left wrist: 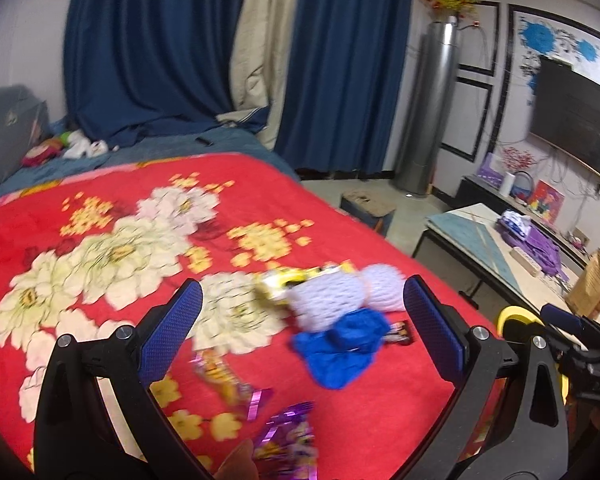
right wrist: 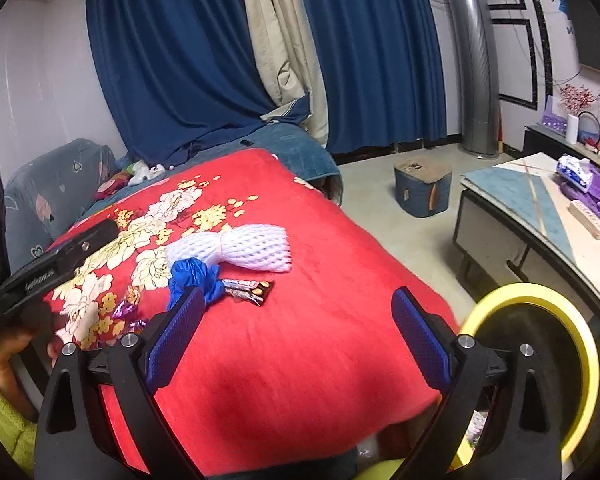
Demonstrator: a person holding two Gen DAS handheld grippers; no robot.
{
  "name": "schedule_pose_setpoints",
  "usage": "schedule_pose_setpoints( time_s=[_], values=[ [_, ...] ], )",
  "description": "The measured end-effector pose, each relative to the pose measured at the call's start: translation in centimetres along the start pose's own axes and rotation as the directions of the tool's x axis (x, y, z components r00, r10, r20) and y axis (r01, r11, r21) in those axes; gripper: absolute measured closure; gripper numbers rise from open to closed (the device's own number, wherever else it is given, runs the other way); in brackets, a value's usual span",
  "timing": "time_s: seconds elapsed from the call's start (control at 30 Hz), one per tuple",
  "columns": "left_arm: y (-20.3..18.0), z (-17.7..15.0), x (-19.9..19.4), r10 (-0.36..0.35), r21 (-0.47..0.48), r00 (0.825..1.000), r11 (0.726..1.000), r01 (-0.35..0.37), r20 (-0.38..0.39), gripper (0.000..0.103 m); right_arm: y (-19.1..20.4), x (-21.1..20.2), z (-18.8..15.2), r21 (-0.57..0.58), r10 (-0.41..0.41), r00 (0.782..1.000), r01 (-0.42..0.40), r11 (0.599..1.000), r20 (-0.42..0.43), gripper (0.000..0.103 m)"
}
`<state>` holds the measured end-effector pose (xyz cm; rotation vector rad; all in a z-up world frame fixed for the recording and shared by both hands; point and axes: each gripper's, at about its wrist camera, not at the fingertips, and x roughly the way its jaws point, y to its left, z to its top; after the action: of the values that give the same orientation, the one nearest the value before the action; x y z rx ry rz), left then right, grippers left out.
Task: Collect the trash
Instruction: 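Grasp the large white foam net with the right gripper while the left gripper grasps a gold candy wrapper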
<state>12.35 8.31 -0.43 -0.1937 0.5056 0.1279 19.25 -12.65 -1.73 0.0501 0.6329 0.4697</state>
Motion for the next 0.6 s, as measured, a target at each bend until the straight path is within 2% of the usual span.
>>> schedule_pose_setpoints(
  time_s=[0.3, 0.43, 0.6],
  values=[
    [4.2, -1.4, 0.7, 0.040, -0.079, 0.996, 0.996, -0.046, -0.084, 0.011, 1.2, 5.7, 1.9, 0.027, 0.052, 0.997, -0.051, 0.998, -0.061, 0.011],
    [5.0, -2.4, 1.1, 0.024, -0.101, 0.992, 0.994, -0.037, -0.127, 0.011, 1.0, 8.7, 2.5, 0.047, 0.090, 0.989, -0.085, 0.995, -0.118, 0.011],
    [5.3, -3.5, 2.1, -0.018, -0.113, 0.983, 0.994, -0.003, -0.180, 0.011, 0.6, 12.3, 3.1, 0.072, 0.099, 0.977, -0.087, 0.994, -0.190, 0.011]
  ],
)
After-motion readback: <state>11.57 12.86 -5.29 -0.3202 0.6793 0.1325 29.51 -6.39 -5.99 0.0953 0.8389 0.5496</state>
